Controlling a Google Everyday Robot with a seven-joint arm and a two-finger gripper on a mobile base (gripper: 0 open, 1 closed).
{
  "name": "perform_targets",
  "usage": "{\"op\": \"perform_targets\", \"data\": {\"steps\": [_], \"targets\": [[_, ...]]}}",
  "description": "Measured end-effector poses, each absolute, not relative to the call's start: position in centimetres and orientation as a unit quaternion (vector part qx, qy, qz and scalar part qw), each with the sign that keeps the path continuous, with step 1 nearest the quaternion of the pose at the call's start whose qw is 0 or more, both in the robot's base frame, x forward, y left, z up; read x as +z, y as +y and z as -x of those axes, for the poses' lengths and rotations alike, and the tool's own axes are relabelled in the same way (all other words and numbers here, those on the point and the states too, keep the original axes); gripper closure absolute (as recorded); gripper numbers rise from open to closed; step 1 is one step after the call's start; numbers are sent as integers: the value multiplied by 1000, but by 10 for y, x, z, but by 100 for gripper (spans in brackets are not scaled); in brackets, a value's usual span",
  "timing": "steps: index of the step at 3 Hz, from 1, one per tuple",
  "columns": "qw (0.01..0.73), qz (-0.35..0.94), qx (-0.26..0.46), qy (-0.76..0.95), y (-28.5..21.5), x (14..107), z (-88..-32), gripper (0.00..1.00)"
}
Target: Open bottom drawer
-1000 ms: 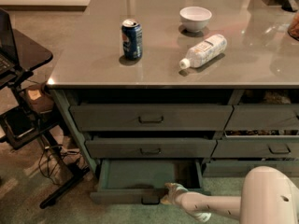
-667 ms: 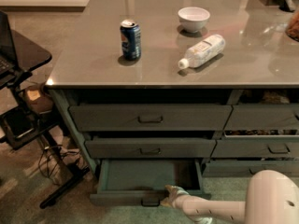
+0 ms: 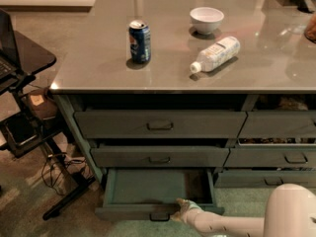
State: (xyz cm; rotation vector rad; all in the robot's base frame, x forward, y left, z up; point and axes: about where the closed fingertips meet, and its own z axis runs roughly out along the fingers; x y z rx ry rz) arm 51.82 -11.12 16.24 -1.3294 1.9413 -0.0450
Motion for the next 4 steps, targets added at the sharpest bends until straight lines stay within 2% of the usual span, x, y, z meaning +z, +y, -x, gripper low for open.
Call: {"op": "perform_targets", "data": {"steps": [4], "targets": [[387, 526, -5, 757, -107, 167, -492, 100]]}}
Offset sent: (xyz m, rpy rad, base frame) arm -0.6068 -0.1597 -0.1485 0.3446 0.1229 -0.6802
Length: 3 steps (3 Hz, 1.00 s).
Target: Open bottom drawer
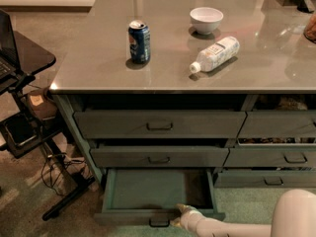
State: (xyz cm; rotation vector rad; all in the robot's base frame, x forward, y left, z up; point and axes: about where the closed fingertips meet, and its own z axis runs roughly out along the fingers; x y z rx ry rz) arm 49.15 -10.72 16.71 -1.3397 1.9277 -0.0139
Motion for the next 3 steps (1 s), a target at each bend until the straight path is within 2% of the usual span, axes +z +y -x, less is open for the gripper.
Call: {"op": "perform_targets", "data": {"steps": [3], "targets": [[397, 530, 2, 749, -110, 170, -447, 100]]}}
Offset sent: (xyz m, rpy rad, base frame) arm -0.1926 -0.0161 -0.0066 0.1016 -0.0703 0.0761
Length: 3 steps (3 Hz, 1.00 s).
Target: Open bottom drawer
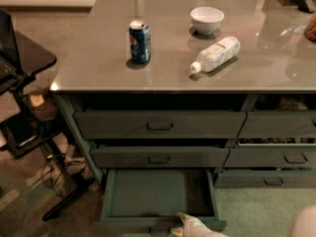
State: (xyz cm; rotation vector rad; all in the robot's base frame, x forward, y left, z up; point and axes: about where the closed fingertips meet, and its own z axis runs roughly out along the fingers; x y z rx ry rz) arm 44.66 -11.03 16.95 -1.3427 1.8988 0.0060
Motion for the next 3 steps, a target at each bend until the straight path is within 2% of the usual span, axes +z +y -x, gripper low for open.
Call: {"op": "perform_targets", "data": {"steps": [3], "targets": [[402, 527, -1, 749, -116, 177, -420, 100]]}}
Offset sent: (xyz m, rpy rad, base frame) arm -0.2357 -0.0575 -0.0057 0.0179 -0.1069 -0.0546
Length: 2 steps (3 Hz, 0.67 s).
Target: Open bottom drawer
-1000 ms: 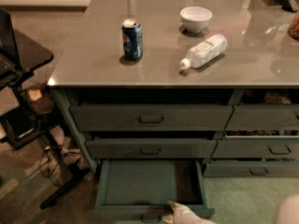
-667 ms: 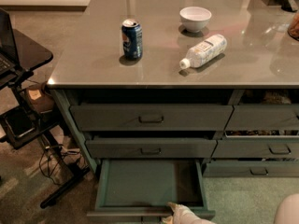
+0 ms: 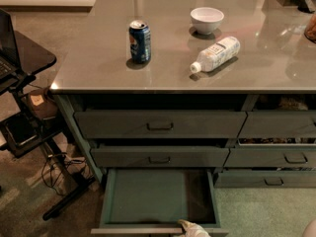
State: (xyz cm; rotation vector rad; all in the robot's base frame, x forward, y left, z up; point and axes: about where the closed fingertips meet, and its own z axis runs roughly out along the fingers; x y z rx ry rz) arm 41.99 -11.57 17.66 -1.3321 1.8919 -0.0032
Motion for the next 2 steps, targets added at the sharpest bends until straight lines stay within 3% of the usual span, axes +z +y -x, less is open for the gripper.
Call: {"op": "perform_targets", "data": {"steps": [2], "targets": [[402, 527, -1, 749, -116, 177, -420, 58]]}}
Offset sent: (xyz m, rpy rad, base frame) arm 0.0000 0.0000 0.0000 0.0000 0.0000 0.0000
